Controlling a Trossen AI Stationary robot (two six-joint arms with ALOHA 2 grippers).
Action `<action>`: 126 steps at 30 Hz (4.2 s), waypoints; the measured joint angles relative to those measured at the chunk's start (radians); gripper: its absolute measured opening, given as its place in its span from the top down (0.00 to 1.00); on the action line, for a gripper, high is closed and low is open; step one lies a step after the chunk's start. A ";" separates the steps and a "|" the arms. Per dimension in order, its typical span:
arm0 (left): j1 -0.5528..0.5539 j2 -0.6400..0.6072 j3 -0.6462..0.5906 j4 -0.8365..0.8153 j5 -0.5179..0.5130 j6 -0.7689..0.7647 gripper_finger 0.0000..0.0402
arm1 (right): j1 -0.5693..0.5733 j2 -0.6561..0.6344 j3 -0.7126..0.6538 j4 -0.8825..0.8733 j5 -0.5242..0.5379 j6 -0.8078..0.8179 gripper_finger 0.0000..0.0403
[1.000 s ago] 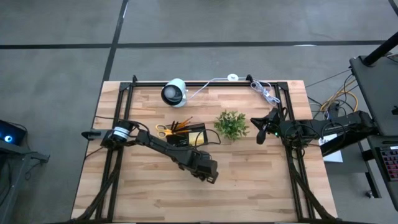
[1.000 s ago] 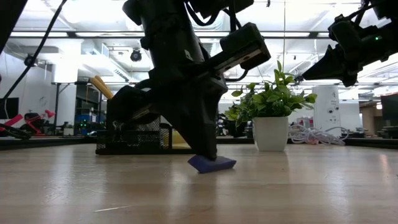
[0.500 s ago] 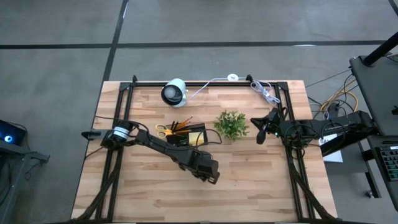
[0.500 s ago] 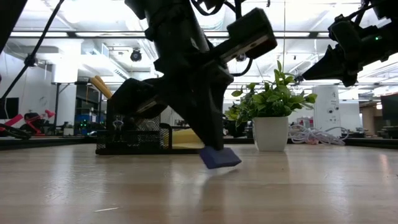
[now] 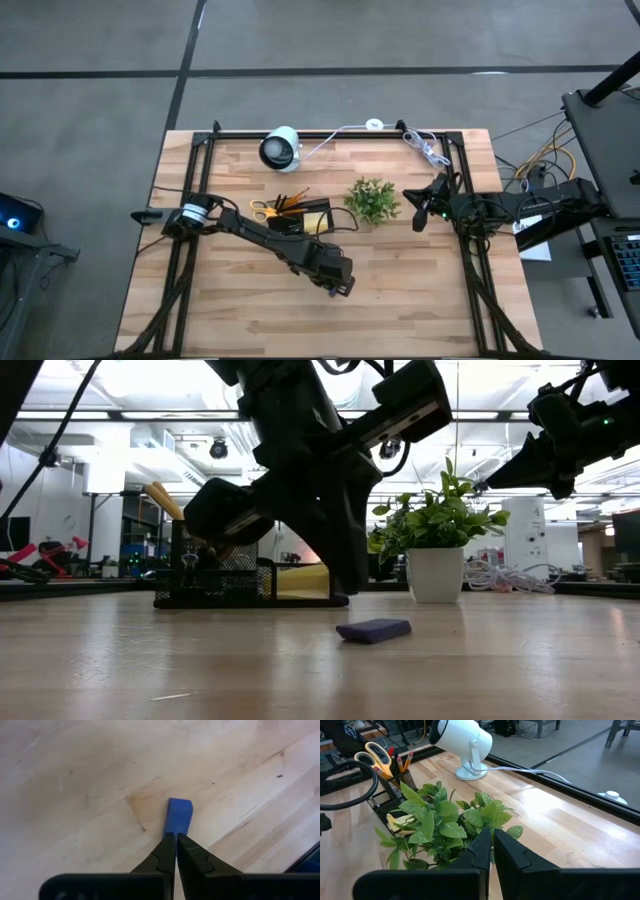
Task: Pick and place office supplies into organizer
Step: Put the blue eraser in the black desk organizer
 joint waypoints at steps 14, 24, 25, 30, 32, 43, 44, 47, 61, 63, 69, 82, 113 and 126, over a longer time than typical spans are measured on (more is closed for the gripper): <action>0.000 0.000 -0.011 0.210 0.023 0.072 0.96 | 0.000 0.000 0.000 0.000 0.000 0.000 0.97; 0.001 0.001 -0.013 0.285 0.025 0.080 0.59 | 0.000 0.000 0.000 0.000 0.000 0.001 0.97; 0.001 0.001 -0.013 0.313 0.028 0.066 0.56 | 0.000 0.000 0.000 0.000 0.000 0.001 0.97; 0.003 0.001 -0.013 0.508 0.032 0.029 0.52 | 0.000 0.000 0.000 0.000 0.000 0.000 0.97; 0.011 0.001 -0.013 0.542 0.033 0.104 0.51 | 0.000 0.000 0.000 0.000 0.000 0.000 0.97; 0.025 -0.002 0.134 0.198 0.075 0.058 0.51 | 0.000 0.000 0.000 -0.001 0.000 0.000 0.97; 0.020 -0.002 0.171 0.108 0.063 0.079 0.51 | 0.000 0.000 0.000 -0.001 0.000 0.000 0.97; 0.014 -0.004 0.250 -0.094 0.023 0.124 0.51 | 0.000 0.000 0.000 -0.001 0.000 0.000 0.97; 0.003 0.063 0.255 -0.190 -0.035 0.136 0.51 | -0.001 0.001 0.000 -0.008 0.002 -0.001 0.97; -0.004 0.075 0.255 -0.203 -0.036 0.142 0.51 | 0.000 0.005 0.000 -0.010 0.002 -0.002 0.97; -0.035 0.117 0.270 -0.191 -0.038 0.144 0.51 | 0.000 0.012 0.000 -0.024 0.002 -0.005 0.97; -0.040 0.140 0.259 -0.168 -0.098 0.135 0.51 | 0.000 0.019 0.000 -0.024 0.002 -0.005 0.97; -0.045 0.207 0.264 -0.202 -0.049 0.161 0.64 | 0.000 0.020 0.000 -0.023 0.001 -0.008 0.97; -0.045 0.208 0.261 -0.194 -0.043 0.161 0.96 | 0.000 0.020 0.000 -0.023 0.001 -0.008 0.97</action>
